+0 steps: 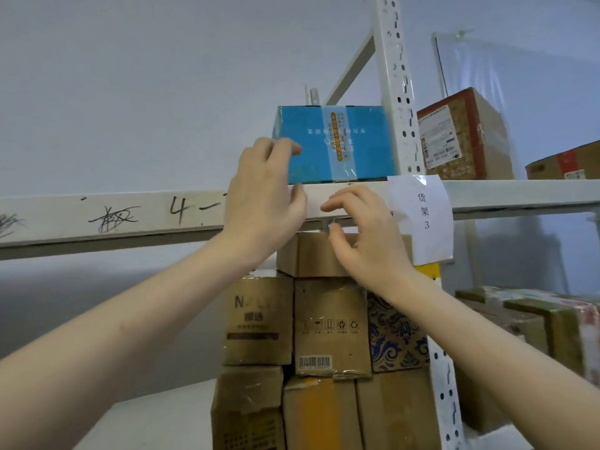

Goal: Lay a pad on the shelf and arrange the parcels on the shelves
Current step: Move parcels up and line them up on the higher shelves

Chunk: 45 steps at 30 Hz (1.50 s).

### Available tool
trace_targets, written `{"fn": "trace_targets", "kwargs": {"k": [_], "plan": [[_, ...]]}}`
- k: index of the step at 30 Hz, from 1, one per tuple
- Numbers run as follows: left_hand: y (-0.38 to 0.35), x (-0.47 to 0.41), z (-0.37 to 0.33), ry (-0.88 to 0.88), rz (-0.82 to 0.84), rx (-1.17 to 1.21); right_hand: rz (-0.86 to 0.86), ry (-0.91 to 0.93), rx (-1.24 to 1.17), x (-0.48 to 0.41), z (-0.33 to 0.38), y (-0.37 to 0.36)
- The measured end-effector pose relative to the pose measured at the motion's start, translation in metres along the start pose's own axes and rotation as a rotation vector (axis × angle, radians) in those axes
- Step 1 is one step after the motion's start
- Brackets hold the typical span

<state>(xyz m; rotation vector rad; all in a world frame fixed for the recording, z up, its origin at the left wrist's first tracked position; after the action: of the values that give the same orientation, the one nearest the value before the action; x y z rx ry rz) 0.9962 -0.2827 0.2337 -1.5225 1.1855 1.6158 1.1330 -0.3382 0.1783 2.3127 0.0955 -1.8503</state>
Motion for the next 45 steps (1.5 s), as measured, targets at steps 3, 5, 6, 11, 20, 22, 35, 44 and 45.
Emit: {"fn": "trace_targets", "kwargs": {"k": [3, 5, 6, 11, 20, 22, 35, 44, 45], "plan": [[0.004, 0.032, 0.011, -0.087, 0.047, 0.014, 0.130, 0.045, 0.114, 0.015, 0.016, -0.013], [0.001, 0.047, 0.024, -0.074, 0.112, 0.020, 0.224, 0.042, 0.182, 0.022, 0.020, -0.021], [0.000, 0.053, 0.030, -0.054, 0.143, 0.024, 0.263, 0.032, 0.215, 0.025, 0.020, -0.023], [0.004, 0.074, 0.054, -0.015, 0.254, -0.007, 0.406, -0.054, 0.396, 0.030, 0.012, -0.025], [0.038, 0.079, 0.084, 0.027, 0.299, -0.034, 0.245, -0.037, 0.263, 0.022, 0.029, -0.013], [0.048, 0.078, 0.087, 0.031, 0.298, -0.038, 0.245, 0.018, 0.242, 0.015, 0.046, -0.009], [0.124, 0.070, 0.087, -0.087, 0.324, 0.195, 0.203, 0.148, -0.058, -0.017, 0.157, -0.003], [0.182, 0.048, 0.081, 0.027, 0.302, 0.470, 0.085, 0.255, -0.091, -0.065, 0.182, 0.013], [0.185, 0.046, 0.082, 0.043, 0.302, 0.485, 0.100, 0.268, -0.067, -0.068, 0.183, 0.014]]}}
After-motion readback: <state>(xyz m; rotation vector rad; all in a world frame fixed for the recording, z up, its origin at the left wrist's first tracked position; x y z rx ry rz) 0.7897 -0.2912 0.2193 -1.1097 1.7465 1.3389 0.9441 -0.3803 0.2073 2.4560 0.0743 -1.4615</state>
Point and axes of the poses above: each hand's wrist, its own x-axis away from the middle knuckle, its own y-axis out of the back of the hand, z = x × y, the point moved 3 cm from there along -x, towards the middle knuckle, and after that the axes turned 9 degrees about y, right-handed, at the moved point
